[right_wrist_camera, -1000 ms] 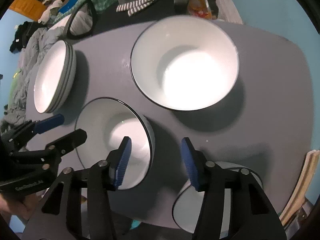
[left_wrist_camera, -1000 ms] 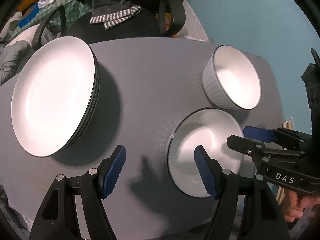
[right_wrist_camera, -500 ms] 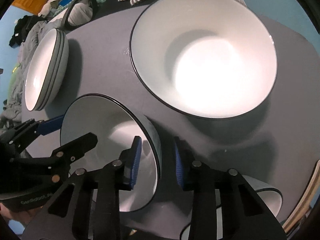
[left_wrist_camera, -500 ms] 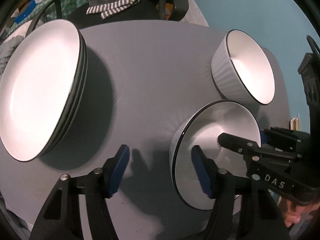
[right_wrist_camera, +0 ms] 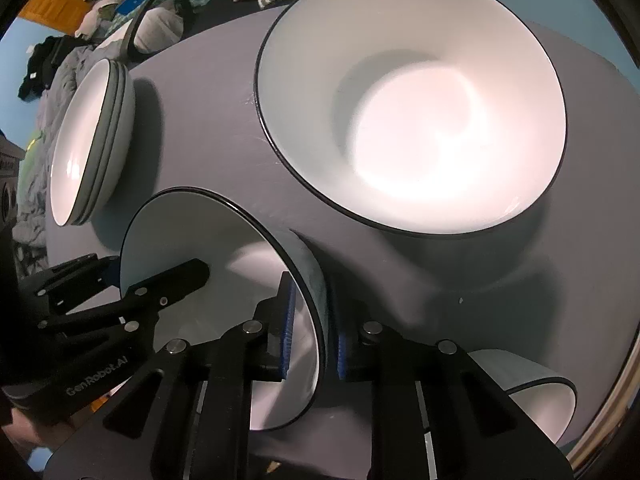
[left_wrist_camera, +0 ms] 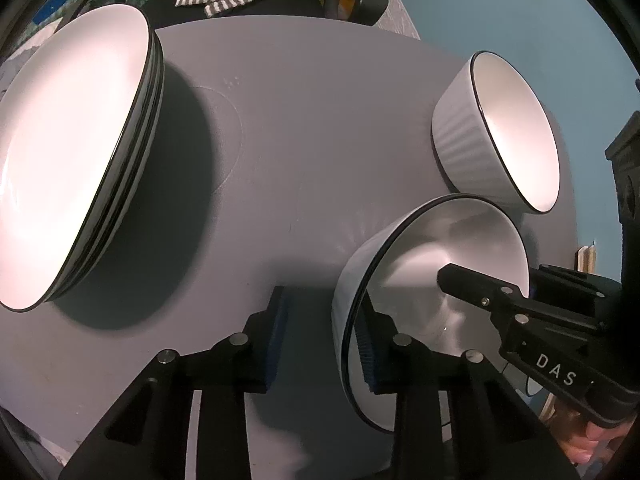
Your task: Organize plates and bowls
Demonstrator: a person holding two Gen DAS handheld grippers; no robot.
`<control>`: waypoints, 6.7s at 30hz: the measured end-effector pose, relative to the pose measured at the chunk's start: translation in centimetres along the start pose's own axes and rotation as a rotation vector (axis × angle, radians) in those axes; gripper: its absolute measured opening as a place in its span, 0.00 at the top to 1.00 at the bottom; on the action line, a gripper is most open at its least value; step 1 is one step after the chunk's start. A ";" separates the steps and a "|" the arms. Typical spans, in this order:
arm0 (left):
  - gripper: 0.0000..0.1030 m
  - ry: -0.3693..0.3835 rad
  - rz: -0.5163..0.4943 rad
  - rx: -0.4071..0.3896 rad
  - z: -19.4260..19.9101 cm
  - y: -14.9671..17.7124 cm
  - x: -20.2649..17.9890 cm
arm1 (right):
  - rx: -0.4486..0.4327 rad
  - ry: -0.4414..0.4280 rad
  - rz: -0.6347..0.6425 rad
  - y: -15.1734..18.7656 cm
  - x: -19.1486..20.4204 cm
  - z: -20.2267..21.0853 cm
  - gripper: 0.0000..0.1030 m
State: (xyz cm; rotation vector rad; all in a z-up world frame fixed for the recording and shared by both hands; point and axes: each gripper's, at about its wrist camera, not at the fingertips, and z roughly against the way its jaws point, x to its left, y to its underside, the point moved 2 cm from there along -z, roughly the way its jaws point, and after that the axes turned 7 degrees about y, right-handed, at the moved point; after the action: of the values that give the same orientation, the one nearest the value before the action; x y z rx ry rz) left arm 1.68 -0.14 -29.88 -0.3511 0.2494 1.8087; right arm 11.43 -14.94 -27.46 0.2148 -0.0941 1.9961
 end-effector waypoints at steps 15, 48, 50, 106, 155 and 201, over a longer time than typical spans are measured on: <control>0.94 -0.032 0.006 0.012 0.1 0.5 -1.5 | -0.010 0.017 -0.039 1.2 -0.7 0.6 0.93; 0.94 0.001 -0.129 -0.117 7.1 -5.8 -7.9 | -0.147 0.074 -0.096 -2.6 -2.7 10.5 0.93; 0.94 -0.001 -0.138 -0.116 7.1 -6.6 -8.5 | -0.150 0.082 -0.099 -3.4 -3.3 10.7 0.93; 0.55 -0.134 -0.200 -0.058 3.3 -11.6 -10.9 | -0.027 0.071 -0.199 -7.3 -8.7 8.3 0.71; 0.40 -0.023 -0.371 -0.423 22.5 -0.6 -12.6 | -0.492 0.237 -0.207 1.9 -2.9 25.8 0.45; 0.40 0.018 -0.591 -0.049 7.3 0.0 -15.5 | -0.293 0.166 -0.532 10.7 -12.0 13.0 0.44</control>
State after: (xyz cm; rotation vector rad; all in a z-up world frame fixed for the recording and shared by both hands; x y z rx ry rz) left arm 4.57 -11.59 -17.42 -0.4247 0.0974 1.2309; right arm 8.08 -32.30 -16.73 -0.1087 -0.1997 1.4416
